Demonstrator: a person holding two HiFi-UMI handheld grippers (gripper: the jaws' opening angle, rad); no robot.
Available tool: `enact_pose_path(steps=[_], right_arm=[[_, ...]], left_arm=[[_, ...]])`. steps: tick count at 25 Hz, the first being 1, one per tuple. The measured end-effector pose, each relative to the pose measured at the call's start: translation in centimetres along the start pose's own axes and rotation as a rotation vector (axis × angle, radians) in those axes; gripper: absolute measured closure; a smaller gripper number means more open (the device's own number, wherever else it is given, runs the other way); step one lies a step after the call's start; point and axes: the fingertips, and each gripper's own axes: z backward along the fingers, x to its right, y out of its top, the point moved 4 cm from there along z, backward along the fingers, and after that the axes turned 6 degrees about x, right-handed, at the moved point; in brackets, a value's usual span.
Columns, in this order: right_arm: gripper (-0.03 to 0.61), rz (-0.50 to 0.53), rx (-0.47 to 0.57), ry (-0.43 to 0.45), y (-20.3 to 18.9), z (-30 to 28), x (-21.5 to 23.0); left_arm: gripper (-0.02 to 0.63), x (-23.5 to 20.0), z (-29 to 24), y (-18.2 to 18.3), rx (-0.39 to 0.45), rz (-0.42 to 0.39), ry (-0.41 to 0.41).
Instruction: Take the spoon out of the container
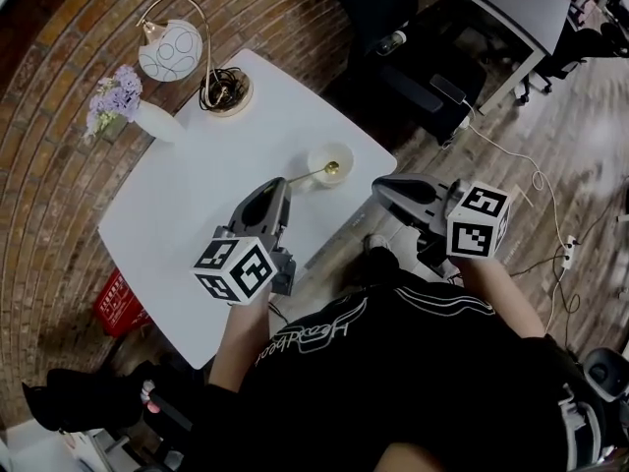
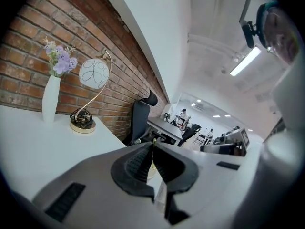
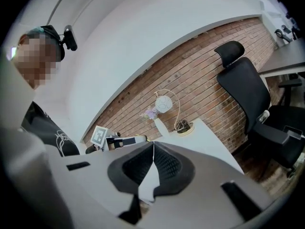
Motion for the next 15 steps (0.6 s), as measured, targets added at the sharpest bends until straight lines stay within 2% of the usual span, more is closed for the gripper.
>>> enact_pose_path(steps=[6, 15], right_arm=[[0.581, 0.073, 0.023, -0.001, -0.9, 0.5, -3.4], [0.581, 0.081, 0.053, -0.021, -2.6, 1.1, -6.8]], left_arm=[[0.606, 3.0, 4.2, 0.6, 0.003, -0.068, -0.064], [0.606, 5.0, 8.8, -0.8, -0.029, -0.074, -0.109]])
